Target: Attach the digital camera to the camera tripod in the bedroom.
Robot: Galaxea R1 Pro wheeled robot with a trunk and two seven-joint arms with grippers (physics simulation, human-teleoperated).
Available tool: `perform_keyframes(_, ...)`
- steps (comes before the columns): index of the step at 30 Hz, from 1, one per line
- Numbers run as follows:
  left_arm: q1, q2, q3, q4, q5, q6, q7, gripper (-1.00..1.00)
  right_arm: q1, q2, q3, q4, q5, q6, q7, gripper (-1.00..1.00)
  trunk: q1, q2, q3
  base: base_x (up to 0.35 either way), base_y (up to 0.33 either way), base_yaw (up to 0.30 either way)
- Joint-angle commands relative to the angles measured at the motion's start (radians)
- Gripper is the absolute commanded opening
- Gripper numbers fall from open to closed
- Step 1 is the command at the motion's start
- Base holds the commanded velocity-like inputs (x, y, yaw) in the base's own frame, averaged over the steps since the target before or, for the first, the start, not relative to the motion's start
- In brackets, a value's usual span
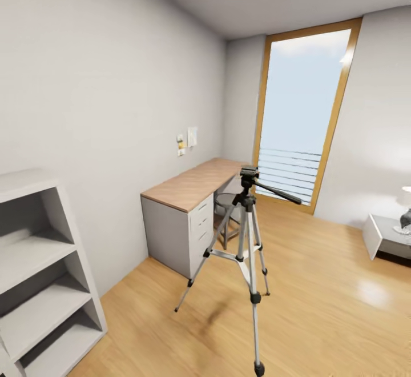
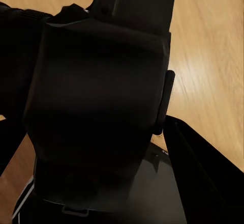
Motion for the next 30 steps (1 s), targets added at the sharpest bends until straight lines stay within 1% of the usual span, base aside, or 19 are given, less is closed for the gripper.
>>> perform_keyframes(1, 0.000, 0.000, 0.006, 0.000, -0.004, 0.000, 0.002, -1.00, -0.002, -0.001, -0.003, 0.002, -0.003, 0.001, 0.004, 1.00, 0.000, -0.001, -0.002, 0.045, 0.337, -0.234)
perform_keyframes(10, 0.000, -0.002, 0.006, 0.000, -0.005, 0.002, 0.002, -1.00, -0.002, -0.004, -0.003, 0.002, -0.004, -0.001, 0.003, 1.00, 0.000, -0.001, -0.002, 0.016, 0.335, -0.239)
perform_keyframes(14, 0.000, -0.002, 0.006, 0.000, -0.005, 0.002, 0.002, -1.00, -0.002, -0.005, -0.003, 0.002, -0.004, -0.001, 0.003, 1.00, 0.000, -0.001, -0.002, 0.003, 0.231, -0.242)
perform_keyframes(30, 0.000, -0.003, 0.006, 0.000, -0.006, 0.003, -0.003, -1.00, -0.002, -0.005, -0.003, 0.002, -0.004, -0.001, 0.003, 1.00, 0.000, -0.001, -0.002, 0.000, 0.014, -0.242)
